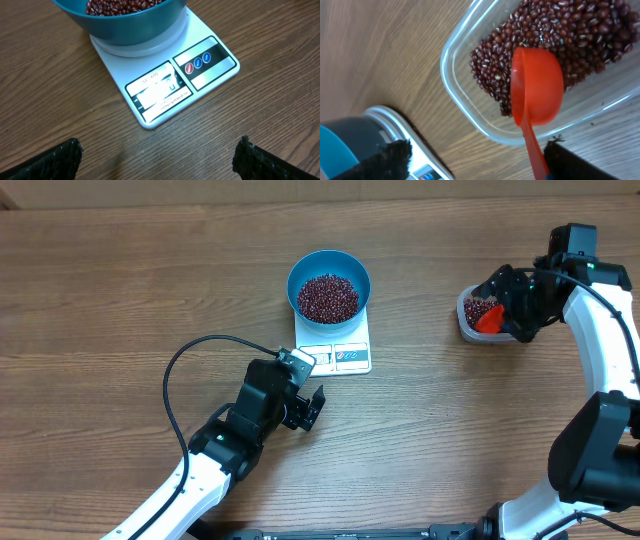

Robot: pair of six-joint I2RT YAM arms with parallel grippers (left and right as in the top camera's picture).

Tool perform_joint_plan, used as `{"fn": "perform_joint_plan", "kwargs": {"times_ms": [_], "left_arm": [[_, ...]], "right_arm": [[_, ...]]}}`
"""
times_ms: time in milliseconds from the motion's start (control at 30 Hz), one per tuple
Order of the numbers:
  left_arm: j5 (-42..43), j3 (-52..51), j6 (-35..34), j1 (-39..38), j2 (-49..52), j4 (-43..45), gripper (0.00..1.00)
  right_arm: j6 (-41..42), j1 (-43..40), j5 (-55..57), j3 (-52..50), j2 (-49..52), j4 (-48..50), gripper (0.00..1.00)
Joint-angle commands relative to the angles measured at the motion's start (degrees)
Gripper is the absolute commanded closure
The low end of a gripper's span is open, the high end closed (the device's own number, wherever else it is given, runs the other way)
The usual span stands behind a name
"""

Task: Scoop item into bowl and weigh 150g on scale
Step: 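Lower the red scoop into the tub and release it with the right gripper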

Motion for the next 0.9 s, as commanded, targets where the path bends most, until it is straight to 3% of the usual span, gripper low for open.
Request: {"fn": "perform_joint_plan", "kwargs": {"times_ms": [0,633,867], "left_arm": [[-0.1,-0.3,-0.8,-0.3,0.5,0.2,0.00],[-0.1,-0.3,-0.8,-0.3,0.5,0.2,0.00],[-0.1,-0.3,-0.8,-0.3,0.5,0.2,0.00]], "right_arm": [[-0.2,-1.4,2.3,0.0,-0.2,-1.7,0.00],[-3.1,-2.8,11.1,0.0,-0.2,-8.0,0.00],[-7.2,-5.0,13.0,4.5,-1.0,-17.7,0.00]]}}
